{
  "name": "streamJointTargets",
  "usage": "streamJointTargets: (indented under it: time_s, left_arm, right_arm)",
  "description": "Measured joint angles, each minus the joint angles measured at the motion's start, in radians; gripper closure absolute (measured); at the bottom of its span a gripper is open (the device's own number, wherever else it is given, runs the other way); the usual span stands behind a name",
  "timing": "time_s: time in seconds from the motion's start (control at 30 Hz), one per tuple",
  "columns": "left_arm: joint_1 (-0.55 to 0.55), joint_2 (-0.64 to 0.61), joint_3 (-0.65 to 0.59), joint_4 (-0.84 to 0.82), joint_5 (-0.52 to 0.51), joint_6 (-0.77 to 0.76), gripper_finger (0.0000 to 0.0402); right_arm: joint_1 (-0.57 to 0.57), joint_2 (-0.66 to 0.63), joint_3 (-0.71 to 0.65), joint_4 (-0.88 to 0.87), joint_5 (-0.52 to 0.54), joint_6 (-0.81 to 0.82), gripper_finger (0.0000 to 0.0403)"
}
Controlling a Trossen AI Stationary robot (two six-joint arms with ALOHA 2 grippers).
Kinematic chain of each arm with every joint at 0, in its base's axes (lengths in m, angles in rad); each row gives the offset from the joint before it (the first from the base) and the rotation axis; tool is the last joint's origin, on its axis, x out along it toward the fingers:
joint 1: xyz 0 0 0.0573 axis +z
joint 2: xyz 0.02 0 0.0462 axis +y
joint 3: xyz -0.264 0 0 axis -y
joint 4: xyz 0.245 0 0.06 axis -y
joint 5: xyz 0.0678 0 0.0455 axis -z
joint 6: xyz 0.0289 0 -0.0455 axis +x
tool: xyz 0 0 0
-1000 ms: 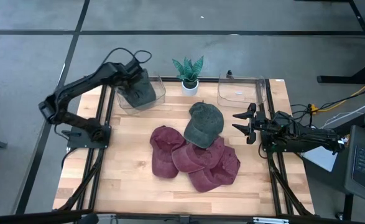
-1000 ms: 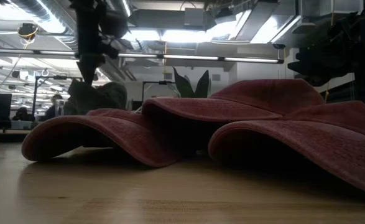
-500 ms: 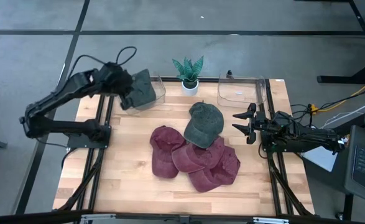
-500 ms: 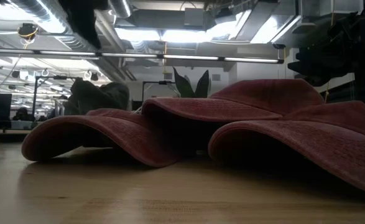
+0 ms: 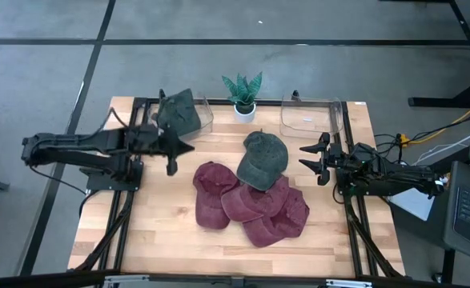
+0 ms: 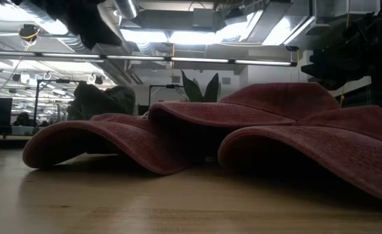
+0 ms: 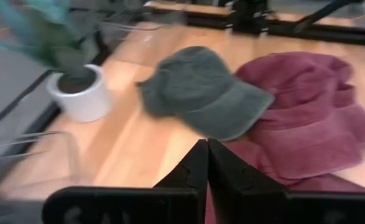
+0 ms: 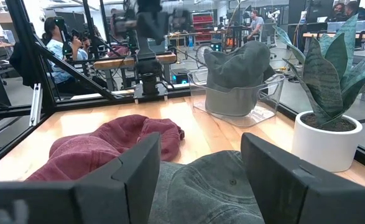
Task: Pick & Place hat
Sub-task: Put the left red cap into the right transparent bin
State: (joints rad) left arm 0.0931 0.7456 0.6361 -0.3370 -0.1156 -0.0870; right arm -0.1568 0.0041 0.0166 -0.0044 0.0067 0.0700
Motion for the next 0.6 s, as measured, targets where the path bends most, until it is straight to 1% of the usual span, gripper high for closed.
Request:
streamJointTargets:
  time_s: [0.17, 0.37, 0.47, 0.6]
  left_arm:
    - [-0.109, 0.003, -0.156, 0.226, -0.028, -0.033, 0.0398]
    - [-0.201, 0.005, -0.324, 0.453, -0.029, -0.051, 0.0398]
    - [-0.227, 0.002, -0.405, 0.567, -0.028, -0.05, 0.0399]
    - [-0.235, -0.015, -0.509, 0.691, -0.029, -0.033, 0.0398]
  right_arm:
    - [0.0, 0.0, 0.0, 0.0, 0.0, 0.0, 0.0181]
    - [0.0, 0.0, 0.0, 0.0, 0.0, 0.0, 0.0181]
    - [0.0, 0.0, 0.0, 0.0, 0.0, 0.0, 0.0181]
    - [0.0, 0.0, 0.0, 0.0, 0.0, 0.0, 0.0181]
